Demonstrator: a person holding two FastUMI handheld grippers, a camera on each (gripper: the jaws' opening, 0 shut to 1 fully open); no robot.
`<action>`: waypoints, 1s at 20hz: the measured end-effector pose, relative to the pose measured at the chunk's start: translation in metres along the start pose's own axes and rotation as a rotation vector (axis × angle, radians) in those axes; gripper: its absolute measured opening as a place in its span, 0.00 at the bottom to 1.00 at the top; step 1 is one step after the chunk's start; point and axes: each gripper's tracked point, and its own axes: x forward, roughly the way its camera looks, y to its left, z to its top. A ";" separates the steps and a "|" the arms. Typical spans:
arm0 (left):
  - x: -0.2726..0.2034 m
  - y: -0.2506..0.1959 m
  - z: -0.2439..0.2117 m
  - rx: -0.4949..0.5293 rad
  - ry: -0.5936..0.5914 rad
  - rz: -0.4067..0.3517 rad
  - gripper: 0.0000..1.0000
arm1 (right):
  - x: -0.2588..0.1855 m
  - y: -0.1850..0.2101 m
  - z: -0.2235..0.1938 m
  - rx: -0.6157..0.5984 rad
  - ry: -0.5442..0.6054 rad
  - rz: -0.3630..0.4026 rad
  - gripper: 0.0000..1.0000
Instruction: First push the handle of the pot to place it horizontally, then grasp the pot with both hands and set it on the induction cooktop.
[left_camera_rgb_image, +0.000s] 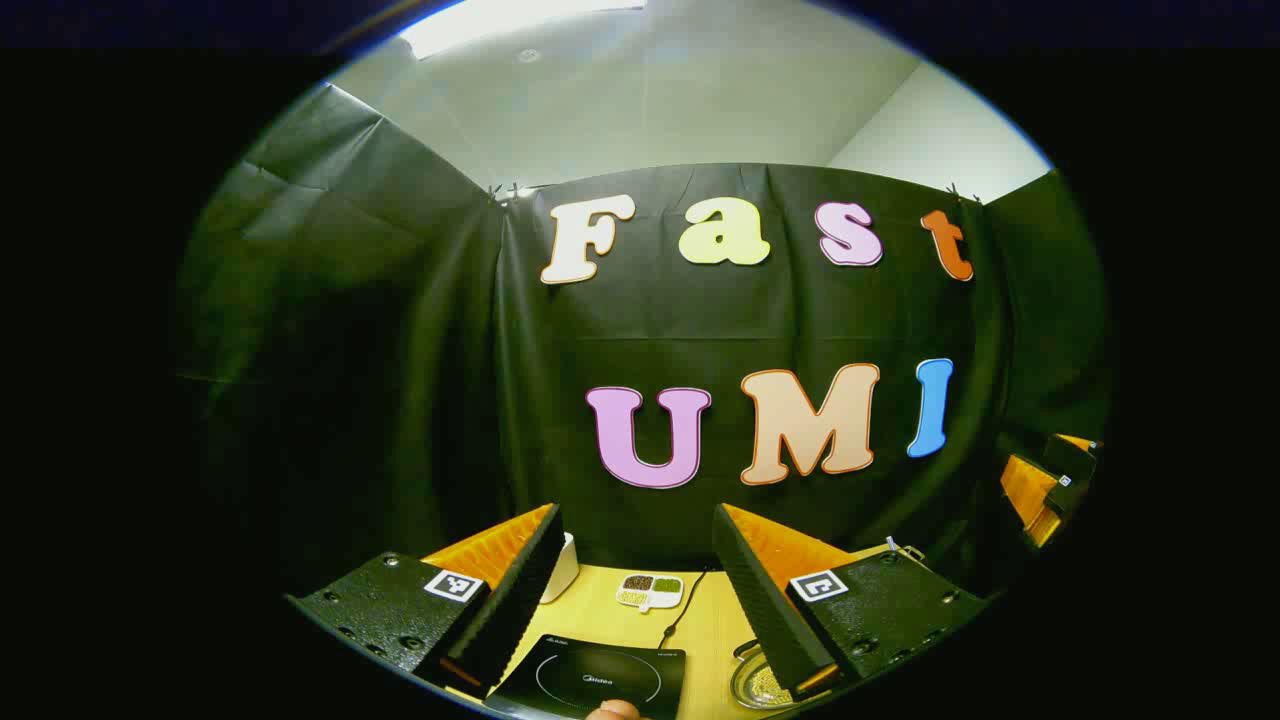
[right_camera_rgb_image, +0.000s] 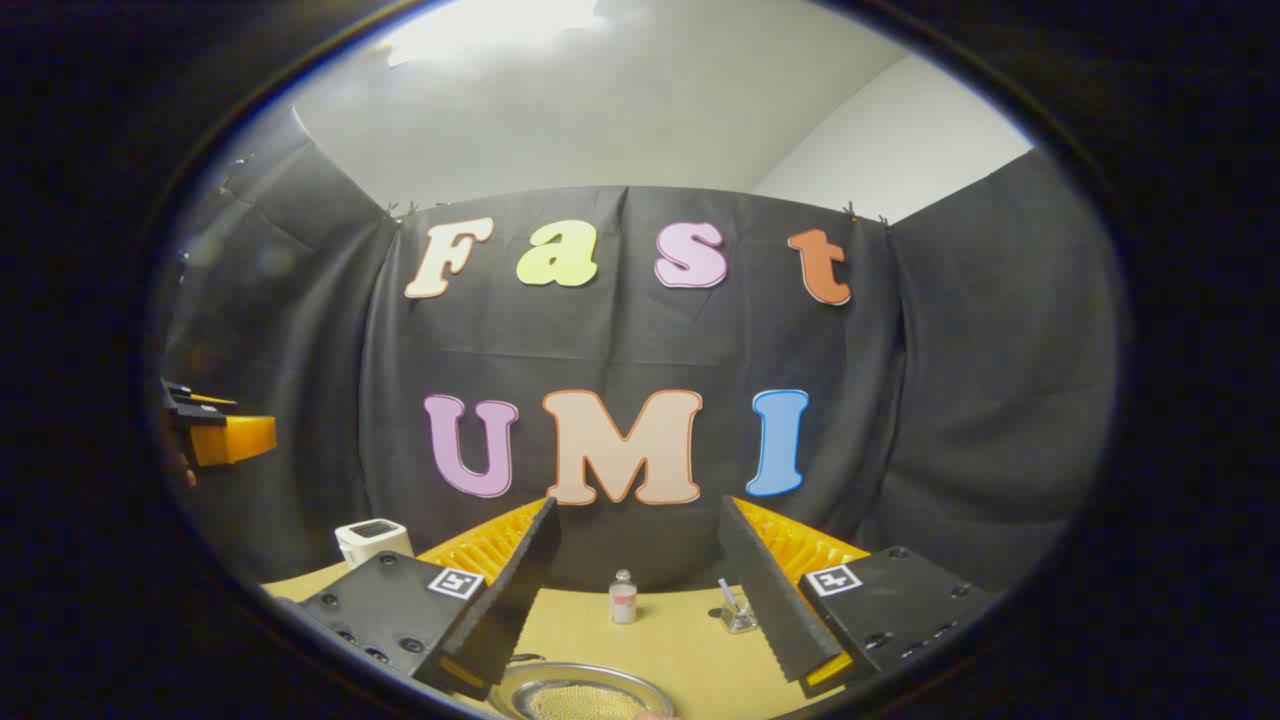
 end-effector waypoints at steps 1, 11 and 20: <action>0.001 -0.001 0.000 -0.001 0.001 -0.004 0.93 | 0.000 0.000 0.000 -0.002 0.000 0.000 0.97; -0.001 -0.003 -0.001 0.020 0.004 -0.001 0.93 | -0.001 -0.009 -0.002 0.010 0.013 -0.016 0.97; -0.001 -0.003 0.000 0.043 0.002 0.012 0.93 | -0.003 -0.009 -0.013 -0.007 0.044 -0.014 0.97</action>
